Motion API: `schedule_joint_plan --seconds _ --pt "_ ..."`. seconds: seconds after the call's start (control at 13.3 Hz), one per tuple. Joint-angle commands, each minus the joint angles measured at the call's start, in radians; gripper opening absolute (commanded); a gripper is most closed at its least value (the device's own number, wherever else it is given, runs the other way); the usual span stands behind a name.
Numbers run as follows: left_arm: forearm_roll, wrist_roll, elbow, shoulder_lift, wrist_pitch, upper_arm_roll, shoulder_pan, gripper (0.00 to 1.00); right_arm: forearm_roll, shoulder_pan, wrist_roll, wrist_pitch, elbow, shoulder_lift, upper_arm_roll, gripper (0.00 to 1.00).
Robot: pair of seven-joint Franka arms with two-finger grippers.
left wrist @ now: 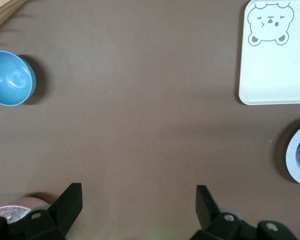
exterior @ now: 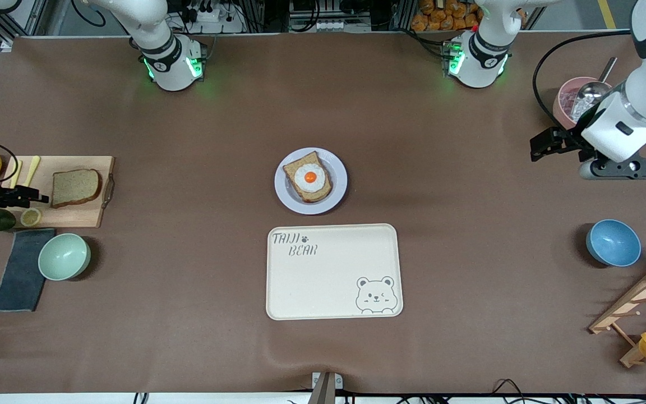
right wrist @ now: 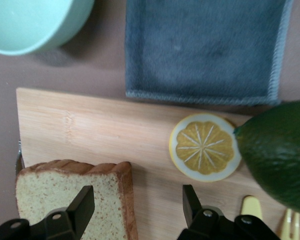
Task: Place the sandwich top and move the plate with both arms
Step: 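Lower the right gripper and grasp the bread slice's crust edge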
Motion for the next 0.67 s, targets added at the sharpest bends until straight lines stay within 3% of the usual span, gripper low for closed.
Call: schedule_joint_plan --seconds 0.0,0.3,0.6 --pt "-0.017 -0.008 -0.064 -0.056 0.032 -0.005 0.014 1.0 0.02 -0.019 -0.019 0.008 -0.038 -0.024 0.023 0.76" --pt "-0.017 -0.014 -0.07 -0.035 0.061 -0.006 0.005 1.0 0.023 -0.029 -0.041 0.006 -0.06 -0.03 0.023 0.63" --pt "-0.017 -0.015 -0.072 0.0 0.141 -0.006 0.003 1.0 0.029 -0.033 -0.041 0.003 -0.082 -0.035 0.023 0.58"
